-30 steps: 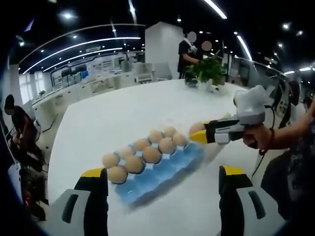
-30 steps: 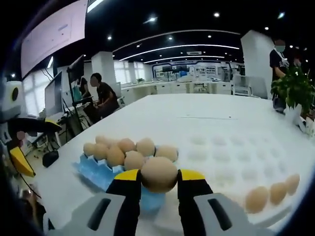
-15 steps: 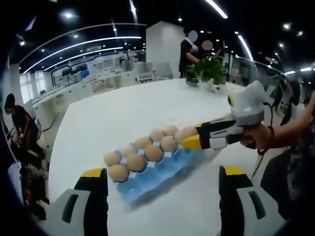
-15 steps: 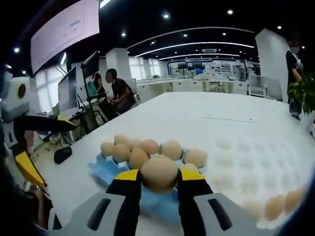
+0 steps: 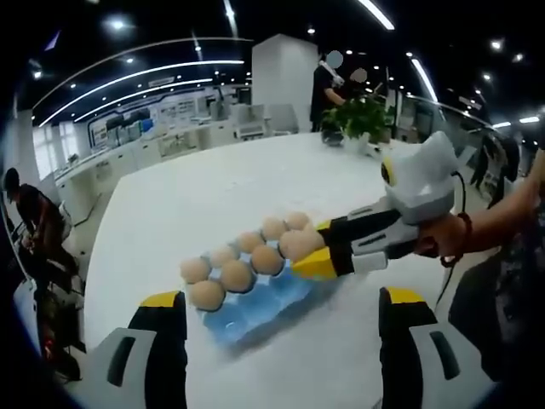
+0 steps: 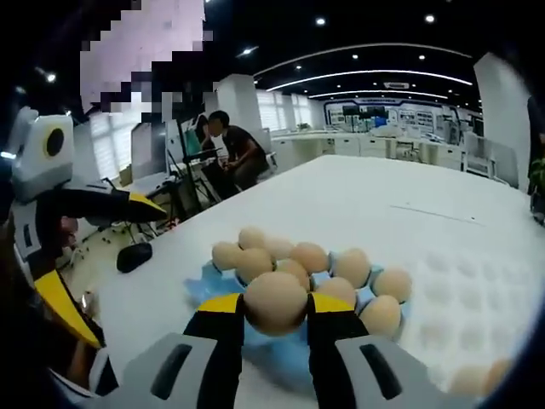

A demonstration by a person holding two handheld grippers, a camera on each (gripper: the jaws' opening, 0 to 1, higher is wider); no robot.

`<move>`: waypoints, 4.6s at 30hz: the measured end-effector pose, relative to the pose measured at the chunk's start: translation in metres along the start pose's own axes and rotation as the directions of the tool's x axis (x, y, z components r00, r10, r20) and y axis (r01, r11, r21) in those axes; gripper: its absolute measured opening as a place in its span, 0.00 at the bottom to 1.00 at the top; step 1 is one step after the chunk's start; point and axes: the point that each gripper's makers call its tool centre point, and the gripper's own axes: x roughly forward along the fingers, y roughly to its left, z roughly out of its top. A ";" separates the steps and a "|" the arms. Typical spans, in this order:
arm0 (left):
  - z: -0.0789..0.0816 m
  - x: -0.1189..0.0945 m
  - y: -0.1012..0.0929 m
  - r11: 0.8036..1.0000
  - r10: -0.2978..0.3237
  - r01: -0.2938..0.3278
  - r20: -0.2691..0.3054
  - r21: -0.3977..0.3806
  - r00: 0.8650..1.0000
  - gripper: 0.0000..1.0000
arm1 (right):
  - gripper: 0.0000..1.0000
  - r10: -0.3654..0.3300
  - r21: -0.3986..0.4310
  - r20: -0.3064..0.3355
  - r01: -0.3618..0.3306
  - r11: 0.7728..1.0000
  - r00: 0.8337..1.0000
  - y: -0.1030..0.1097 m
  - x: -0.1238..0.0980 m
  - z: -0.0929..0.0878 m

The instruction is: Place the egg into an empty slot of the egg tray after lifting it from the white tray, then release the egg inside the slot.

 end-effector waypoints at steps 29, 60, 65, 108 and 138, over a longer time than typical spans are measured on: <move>-0.011 -0.002 0.004 1.000 0.006 -0.005 -0.032 0.015 0.999 0.96 | 0.30 0.233 -0.059 -0.077 -0.237 0.970 0.969 0.075 0.059 0.009; -0.023 -0.008 0.010 0.999 0.036 -0.036 -0.051 -0.007 0.998 0.96 | 0.26 0.195 -0.148 -0.205 -0.227 0.963 0.959 0.087 0.073 -0.014; -0.024 -0.008 0.012 0.999 0.038 -0.038 -0.052 -0.003 0.998 0.96 | 0.26 0.199 -0.148 -0.209 -0.232 0.961 0.958 0.086 0.072 -0.014; -0.012 0.006 -0.006 1.000 0.018 -0.018 -0.037 0.004 0.999 0.99 | 0.63 0.122 -0.098 -0.013 -0.123 0.988 0.992 0.029 0.027 0.018; -0.003 0.021 -0.014 1.000 -0.009 0.009 -0.028 -0.001 1.000 1.00 | 0.68 -0.102 -0.041 0.011 0.102 0.994 0.995 -0.073 -0.036 -0.004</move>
